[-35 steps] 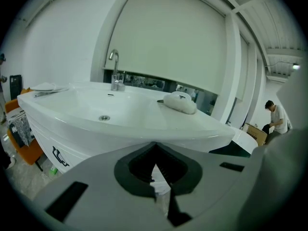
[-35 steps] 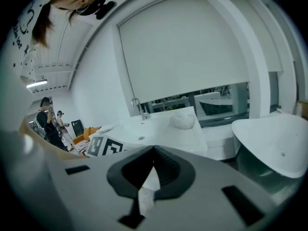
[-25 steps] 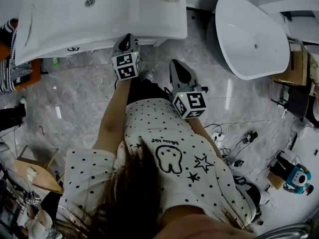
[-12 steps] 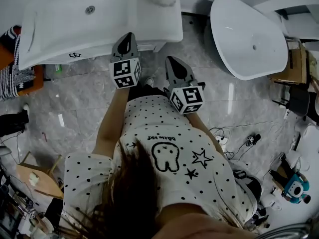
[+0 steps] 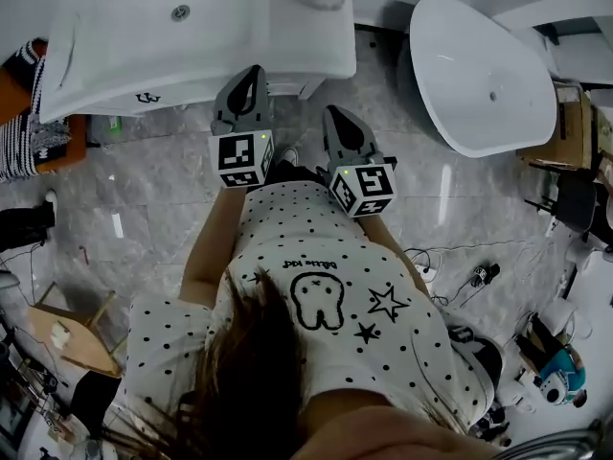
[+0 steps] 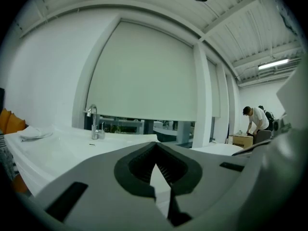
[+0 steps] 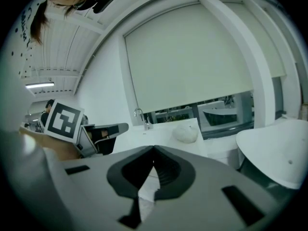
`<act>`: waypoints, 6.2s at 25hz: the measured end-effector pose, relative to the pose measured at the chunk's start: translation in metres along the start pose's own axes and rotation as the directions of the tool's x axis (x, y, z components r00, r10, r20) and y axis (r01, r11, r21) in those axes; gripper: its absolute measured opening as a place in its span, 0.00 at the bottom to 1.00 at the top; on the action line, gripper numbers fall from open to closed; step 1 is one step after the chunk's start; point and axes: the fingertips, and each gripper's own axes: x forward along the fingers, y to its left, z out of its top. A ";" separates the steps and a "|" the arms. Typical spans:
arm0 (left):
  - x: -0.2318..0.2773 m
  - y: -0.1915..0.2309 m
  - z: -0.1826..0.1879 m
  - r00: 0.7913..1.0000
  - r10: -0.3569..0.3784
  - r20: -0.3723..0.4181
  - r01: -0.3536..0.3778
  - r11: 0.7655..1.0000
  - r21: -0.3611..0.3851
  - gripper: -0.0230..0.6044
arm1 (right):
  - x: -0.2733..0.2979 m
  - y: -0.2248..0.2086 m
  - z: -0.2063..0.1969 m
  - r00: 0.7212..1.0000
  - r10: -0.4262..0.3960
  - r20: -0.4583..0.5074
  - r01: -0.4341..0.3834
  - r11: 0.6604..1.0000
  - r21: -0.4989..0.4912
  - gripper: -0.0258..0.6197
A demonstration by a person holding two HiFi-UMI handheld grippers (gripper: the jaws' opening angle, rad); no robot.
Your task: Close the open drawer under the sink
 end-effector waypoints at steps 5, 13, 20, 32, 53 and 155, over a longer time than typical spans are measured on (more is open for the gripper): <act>-0.017 -0.005 0.015 0.999 -0.014 0.033 0.014 1.000 -0.017 0.04 | -0.001 0.005 0.000 1.000 0.005 0.001 -0.005 1.000 -0.020 0.06; -0.048 -0.006 0.016 0.999 -0.026 0.037 0.027 1.000 -0.015 0.04 | 0.000 0.013 0.000 1.000 0.002 -0.003 -0.002 0.999 -0.049 0.06; -0.064 0.004 0.001 0.996 -0.085 0.006 0.085 0.996 -0.032 0.04 | 0.011 0.033 0.002 1.000 -0.006 -0.002 0.005 0.997 -0.082 0.06; -0.073 0.061 -0.001 0.985 -0.164 -0.057 0.162 0.986 -0.039 0.04 | 0.047 0.086 0.016 0.998 -0.061 0.021 0.063 0.991 -0.122 0.06; -0.074 0.131 -0.014 0.966 -0.243 -0.085 0.234 0.967 -0.098 0.04 | 0.099 0.144 -0.009 0.998 -0.059 -0.023 0.057 0.993 -0.104 0.06; -0.035 0.140 0.000 0.955 -0.291 -0.052 0.286 0.954 -0.089 0.04 | 0.135 0.126 0.006 0.995 -0.086 -0.058 0.079 0.990 -0.119 0.06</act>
